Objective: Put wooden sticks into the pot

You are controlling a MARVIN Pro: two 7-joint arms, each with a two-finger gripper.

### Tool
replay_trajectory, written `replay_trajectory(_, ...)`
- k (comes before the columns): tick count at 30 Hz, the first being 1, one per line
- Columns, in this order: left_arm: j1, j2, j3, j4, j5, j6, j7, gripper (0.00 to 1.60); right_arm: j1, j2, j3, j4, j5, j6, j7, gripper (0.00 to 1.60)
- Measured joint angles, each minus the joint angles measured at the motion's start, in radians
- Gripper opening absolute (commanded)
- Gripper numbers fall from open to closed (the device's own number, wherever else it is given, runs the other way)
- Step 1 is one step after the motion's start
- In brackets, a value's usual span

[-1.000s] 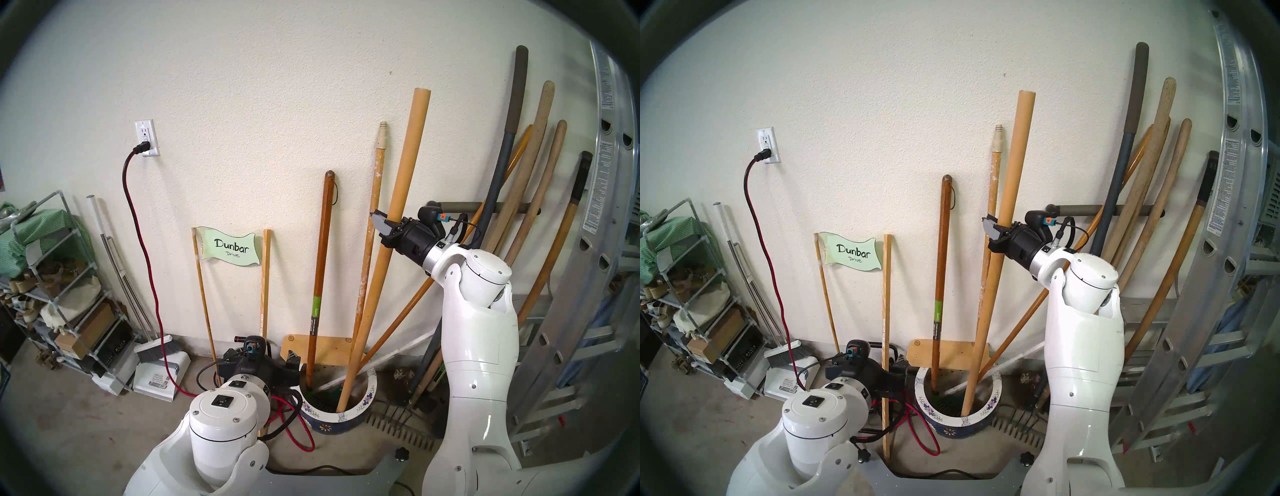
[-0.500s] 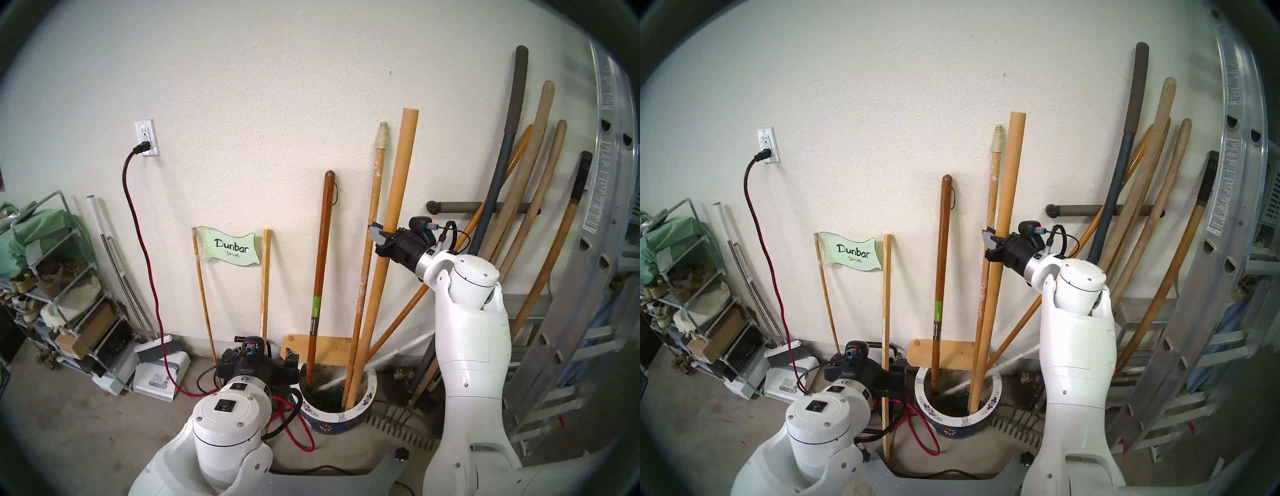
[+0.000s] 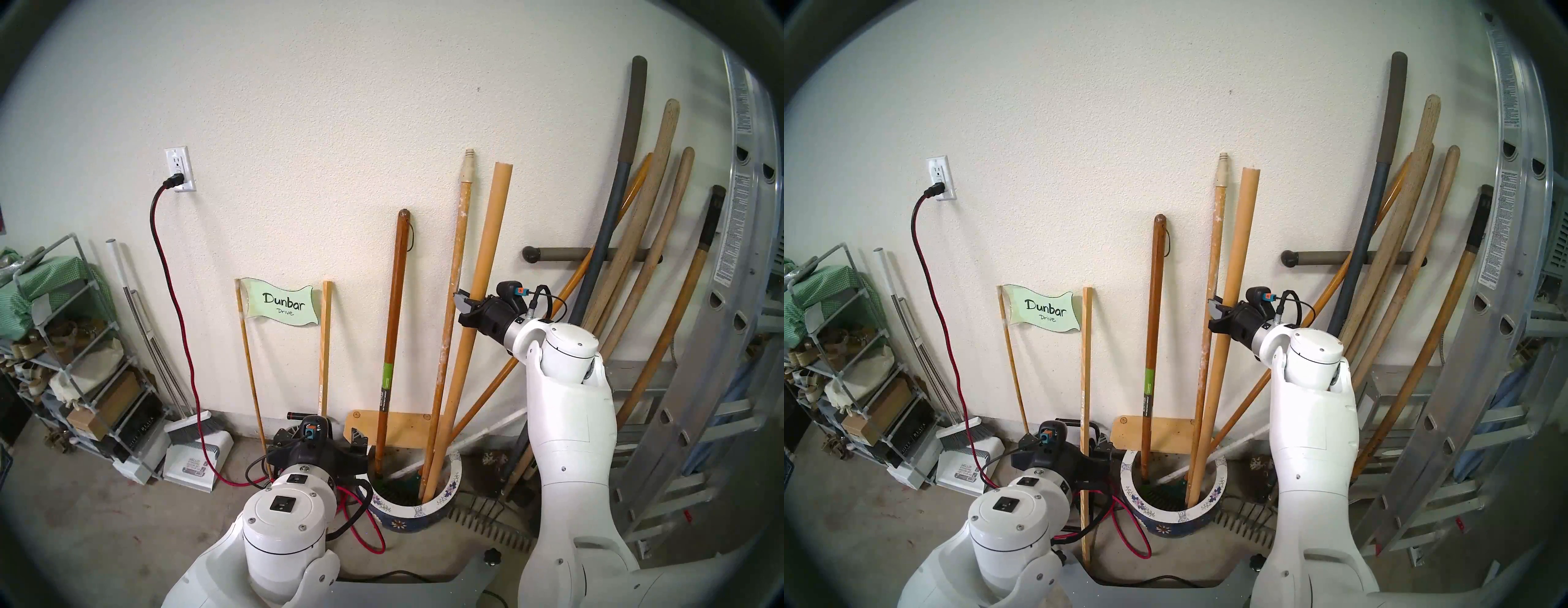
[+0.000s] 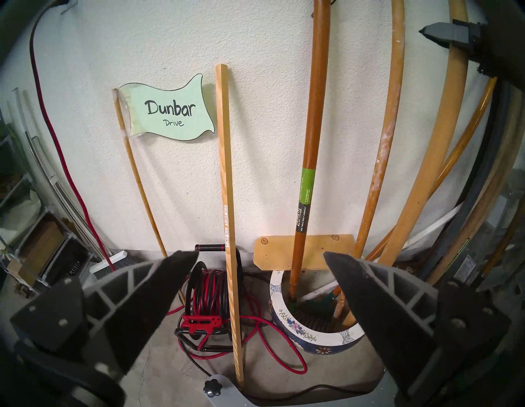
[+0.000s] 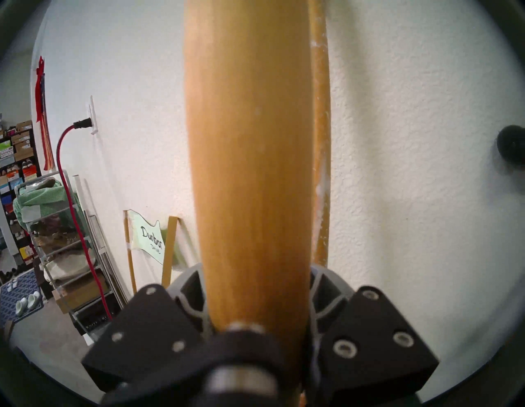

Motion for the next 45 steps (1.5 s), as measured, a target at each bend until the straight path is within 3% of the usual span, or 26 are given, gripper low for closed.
replay_trajectory(19, -0.011, 0.023, 0.037, 0.034, 0.018, -0.078, 0.052, 1.6, 0.114, 0.028, 0.008, 0.212, -0.056, -0.058, -0.081, 0.0)
replay_trajectory(33, -0.035, 0.076, 0.058, 0.02, 0.042, -0.018, 0.036, 1.6, 0.255, 0.041, -0.001, 0.432, -0.088, -0.117, -0.162, 0.0)
replay_trajectory(45, -0.03, 0.093, 0.049, 0.018, 0.049, -0.028, 0.017, 1.6, 0.35, 0.045, 0.009, 0.58, -0.102, -0.138, -0.237, 0.0)
